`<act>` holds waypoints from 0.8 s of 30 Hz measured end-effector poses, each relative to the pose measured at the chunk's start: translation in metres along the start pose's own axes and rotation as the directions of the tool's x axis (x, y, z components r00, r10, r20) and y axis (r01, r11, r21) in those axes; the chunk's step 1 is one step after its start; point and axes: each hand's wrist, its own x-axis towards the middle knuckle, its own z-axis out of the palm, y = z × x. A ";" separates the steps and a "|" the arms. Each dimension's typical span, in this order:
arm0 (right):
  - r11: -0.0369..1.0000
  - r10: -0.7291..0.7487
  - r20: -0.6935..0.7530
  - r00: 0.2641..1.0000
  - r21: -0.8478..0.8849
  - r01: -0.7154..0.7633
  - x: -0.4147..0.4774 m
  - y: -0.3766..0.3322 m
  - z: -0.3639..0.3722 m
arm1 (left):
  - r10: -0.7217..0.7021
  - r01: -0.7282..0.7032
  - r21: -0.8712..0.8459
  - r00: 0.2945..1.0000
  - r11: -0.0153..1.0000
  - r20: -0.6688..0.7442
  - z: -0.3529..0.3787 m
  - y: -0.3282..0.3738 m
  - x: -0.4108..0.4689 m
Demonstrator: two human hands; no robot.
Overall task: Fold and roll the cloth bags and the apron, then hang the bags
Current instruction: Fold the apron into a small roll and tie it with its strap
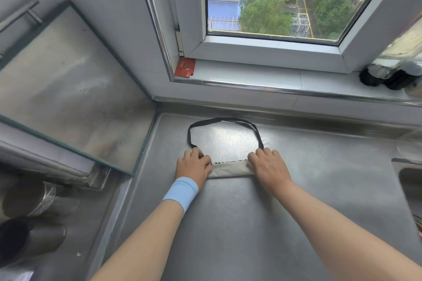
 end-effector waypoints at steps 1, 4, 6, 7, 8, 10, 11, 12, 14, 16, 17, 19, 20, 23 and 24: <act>1.000 -0.003 -0.026 1.000 -0.014 0.003 0.002 -0.001 0.000 | 0.008 -0.006 0.066 1.000 0.998 -0.030 0.000 0.005 0.001; 0.999 -0.034 -0.055 0.998 0.032 0.036 0.007 -0.009 0.002 | 0.214 -0.196 0.128 0.967 0.972 -0.141 -0.003 0.030 0.004; 0.982 -0.052 -0.055 0.997 0.178 0.061 0.010 -0.021 0.003 | 0.362 -0.342 0.170 0.927 0.924 -0.101 0.005 0.043 0.002; 0.963 -0.037 -0.028 0.999 0.267 0.043 0.011 -0.025 0.005 | 0.374 -0.368 0.159 0.927 0.916 -0.014 0.015 0.046 0.000; 0.940 -0.016 0.023 1.000 0.342 0.007 0.009 -0.027 0.008 | 0.339 -0.344 0.149 0.939 0.927 0.058 0.023 0.046 -0.002; 0.915 -0.012 0.097 0.995 0.404 -0.028 0.005 -0.024 0.015 | 0.285 -0.299 0.139 0.952 0.944 0.114 0.034 0.039 -0.003; 0.913 -0.035 0.107 0.994 0.409 -0.012 0.002 -0.019 0.019 | 0.295 -0.311 0.160 0.948 0.937 0.120 0.037 0.035 -0.002; 0.912 -0.074 0.105 0.992 0.410 0.024 0.001 -0.015 0.020 | 0.322 -0.340 0.168 0.938 0.925 0.128 0.037 0.031 -0.001; 0.901 -0.143 0.119 0.982 0.426 0.080 -0.002 -0.007 0.023 | 0.368 -0.389 0.130 0.916 0.912 0.160 0.034 0.025 0.002; 0.875 -0.162 0.116 0.980 0.476 0.089 -0.004 -0.002 0.026 | 0.388 -0.403 0.079 0.908 0.912 0.156 0.032 0.019 0.006; 0.865 -0.164 0.105 0.981 0.493 0.091 -0.003 0.000 0.028 | 0.392 -0.403 0.042 0.907 0.914 0.155 0.030 0.017 0.008; 0.862 -0.171 0.081 0.982 0.496 0.109 -0.001 0.002 0.032 | 0.397 -0.393 -0.060 0.901 0.918 0.176 0.026 0.016 0.010; 0.864 -0.175 0.078 0.981 0.490 0.115 0.000 0.003 0.033 | 0.398 -0.385 -0.101 0.899 0.917 0.184 0.024 0.015 0.011; 0.864 -0.182 0.118 0.976 0.494 0.102 0.004 0.004 0.033 | 0.398 -0.384 -0.106 0.891 0.917 0.218 0.020 0.016 0.013; 0.867 -0.185 0.129 0.974 0.488 0.100 0.005 0.004 0.030 | 0.390 -0.386 -0.067 0.893 0.920 0.224 0.019 0.017 0.014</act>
